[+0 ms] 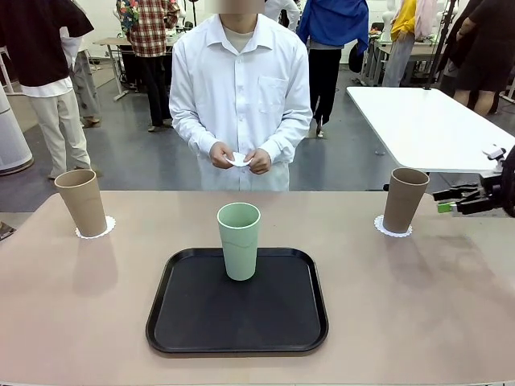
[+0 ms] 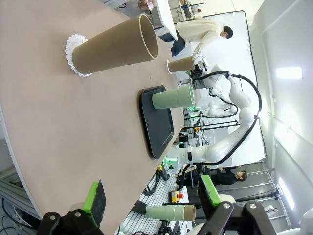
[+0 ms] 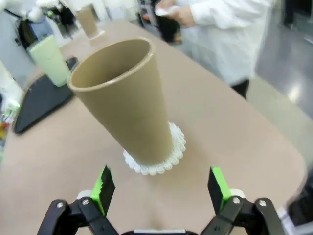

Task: Place coasters on the table and set cups on them.
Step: Take one Reusable plastic cup from the Flat Tray and place it on a coaster set by the human.

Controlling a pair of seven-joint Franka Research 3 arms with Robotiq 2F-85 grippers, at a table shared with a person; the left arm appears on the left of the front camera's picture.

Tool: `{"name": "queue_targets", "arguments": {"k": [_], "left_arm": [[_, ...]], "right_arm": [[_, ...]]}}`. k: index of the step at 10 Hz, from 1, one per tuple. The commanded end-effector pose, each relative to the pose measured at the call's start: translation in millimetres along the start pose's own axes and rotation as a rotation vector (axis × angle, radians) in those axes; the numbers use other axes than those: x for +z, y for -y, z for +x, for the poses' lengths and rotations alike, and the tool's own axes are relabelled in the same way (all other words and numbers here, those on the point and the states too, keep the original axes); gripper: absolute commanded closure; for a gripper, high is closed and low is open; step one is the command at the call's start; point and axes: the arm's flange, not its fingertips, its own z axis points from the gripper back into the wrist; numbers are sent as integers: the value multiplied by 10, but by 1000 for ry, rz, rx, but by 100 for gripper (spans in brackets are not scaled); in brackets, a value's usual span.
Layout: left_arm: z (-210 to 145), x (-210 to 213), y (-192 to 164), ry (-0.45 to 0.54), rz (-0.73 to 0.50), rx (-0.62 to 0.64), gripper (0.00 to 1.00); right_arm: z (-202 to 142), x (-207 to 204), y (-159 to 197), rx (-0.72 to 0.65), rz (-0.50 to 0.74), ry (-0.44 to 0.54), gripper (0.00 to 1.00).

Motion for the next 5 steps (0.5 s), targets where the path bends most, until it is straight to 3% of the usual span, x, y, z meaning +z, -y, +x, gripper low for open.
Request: {"name": "queue_targets", "arguments": {"k": [1,3,5], "left_arm": [[-17,13,24,3,-7,-6,0],[-17,13,24,3,-7,-6,0],[-17,13,24,3,-7,-6,0]], "right_arm": [[481,92,-568,-108,-109,-367,0],[906,259,-987,-163,-207,-594,0],[1263,206,-1427,-179,-245,-713,0]]}}
